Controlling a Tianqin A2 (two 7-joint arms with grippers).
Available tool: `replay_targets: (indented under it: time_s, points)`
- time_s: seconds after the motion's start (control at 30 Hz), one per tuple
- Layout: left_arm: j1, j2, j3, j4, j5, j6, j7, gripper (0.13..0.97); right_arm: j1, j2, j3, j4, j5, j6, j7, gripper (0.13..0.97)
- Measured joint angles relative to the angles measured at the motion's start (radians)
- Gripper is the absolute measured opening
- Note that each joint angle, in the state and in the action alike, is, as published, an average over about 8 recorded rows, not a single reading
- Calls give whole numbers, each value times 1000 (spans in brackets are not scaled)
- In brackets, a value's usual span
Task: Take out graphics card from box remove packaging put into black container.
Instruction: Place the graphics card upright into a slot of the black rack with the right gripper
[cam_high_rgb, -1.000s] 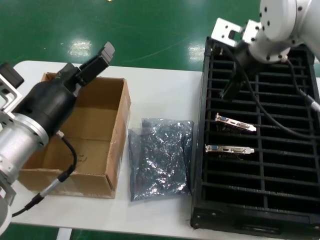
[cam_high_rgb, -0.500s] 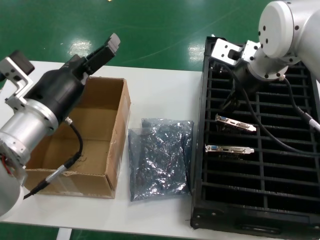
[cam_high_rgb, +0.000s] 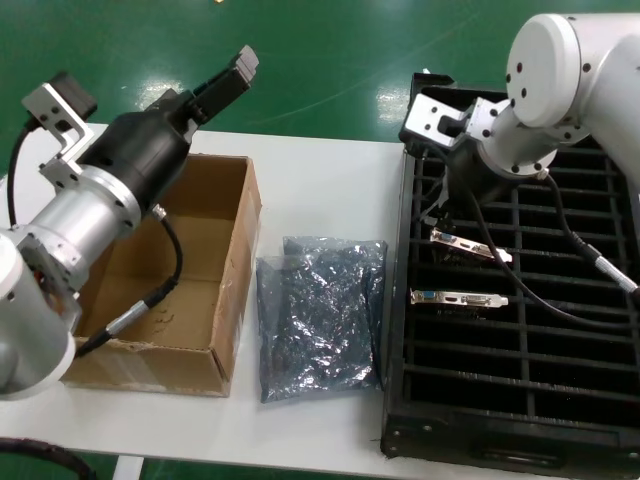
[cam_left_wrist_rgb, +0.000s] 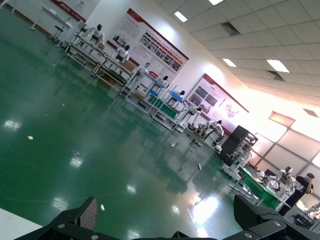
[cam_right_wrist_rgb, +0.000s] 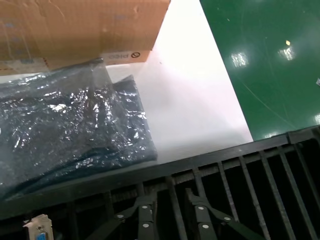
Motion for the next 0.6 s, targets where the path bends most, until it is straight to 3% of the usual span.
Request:
replay_targets:
  time_s: [0.2,0.6]
  points:
    - [-33,21,20,35,2,0,-1,966,7,0,0,6,-28,-4,28,210]
    - [-32,7,30,20,-4,1,-13,966,32,0,2,7,-47,-90,82,142]
